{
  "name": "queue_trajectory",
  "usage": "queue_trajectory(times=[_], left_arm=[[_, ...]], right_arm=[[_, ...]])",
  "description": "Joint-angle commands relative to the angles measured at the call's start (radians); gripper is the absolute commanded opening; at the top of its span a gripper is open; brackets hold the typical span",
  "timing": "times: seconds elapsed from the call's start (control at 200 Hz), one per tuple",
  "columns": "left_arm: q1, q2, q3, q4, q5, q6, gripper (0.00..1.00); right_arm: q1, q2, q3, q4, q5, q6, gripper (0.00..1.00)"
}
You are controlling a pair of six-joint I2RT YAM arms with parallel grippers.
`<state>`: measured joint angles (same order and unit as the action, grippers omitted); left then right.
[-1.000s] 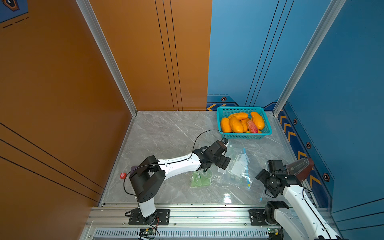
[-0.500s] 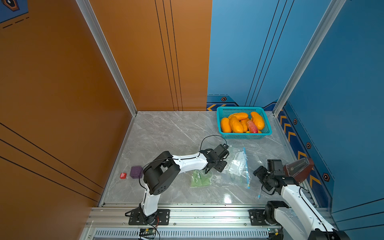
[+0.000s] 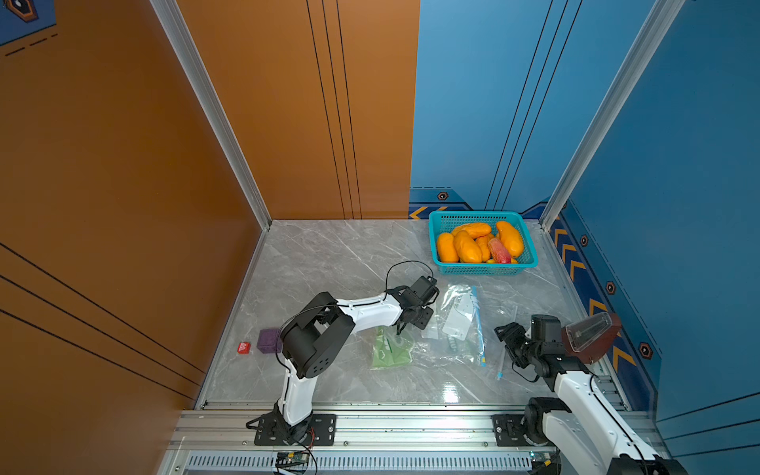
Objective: Place the mango in a zip-top bag and seal the zipper
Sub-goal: Pick up the zipper food storage bag.
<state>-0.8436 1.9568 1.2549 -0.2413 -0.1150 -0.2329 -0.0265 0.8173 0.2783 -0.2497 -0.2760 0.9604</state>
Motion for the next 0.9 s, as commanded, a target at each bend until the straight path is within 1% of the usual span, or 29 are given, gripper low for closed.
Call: queue_trajectory(times=[0.0,0.05,0.225,0.295,0.405,0.48,0.55,0.671,0.761,0.816,0.896], left_arm=[[0.003,0.007,-0.01,-0.026,-0.003,-0.01,0.46],[0.003,0.011,-0.005,-0.026,0.001,-0.012,0.46],[0.0,0.018,0.007,-0.027,0.014,-0.018,0.45],[-0.001,0.018,0.008,-0.026,0.014,-0.019,0.45],[-0.001,0.015,0.008,-0.027,0.014,-0.023,0.46],[-0.003,0.012,0.009,-0.026,0.014,-0.026,0.46],[-0.003,0.008,0.011,-0.026,0.012,-0.029,0.47],[-0.002,-0.005,0.014,-0.026,0.008,-0.034,0.49],[-0.003,-0.026,0.016,-0.026,0.0,-0.044,0.5],[-0.003,-0.045,0.019,-0.026,-0.006,-0.049,0.5],[-0.004,-0.079,0.022,-0.024,-0.019,-0.057,0.52]], right_arm=[[-0.007,-0.019,0.009,0.037,-0.025,-0.018,0.56],[-0.007,-0.014,0.006,0.045,-0.029,-0.021,0.52],[-0.007,0.025,0.004,0.041,-0.015,-0.042,0.47],[-0.007,0.036,0.011,0.002,0.021,-0.055,0.45],[-0.007,0.051,0.023,-0.054,0.079,-0.078,0.45],[-0.007,0.067,0.025,-0.059,0.091,-0.098,0.43],[-0.007,0.086,0.027,-0.057,0.108,-0.113,0.38],[-0.007,0.122,0.038,-0.045,0.113,-0.146,0.24],[-0.007,0.139,0.062,-0.061,0.109,-0.173,0.08],[-0.006,0.137,0.084,-0.085,0.103,-0.195,0.0],[-0.004,0.115,0.109,-0.131,0.102,-0.225,0.0]])
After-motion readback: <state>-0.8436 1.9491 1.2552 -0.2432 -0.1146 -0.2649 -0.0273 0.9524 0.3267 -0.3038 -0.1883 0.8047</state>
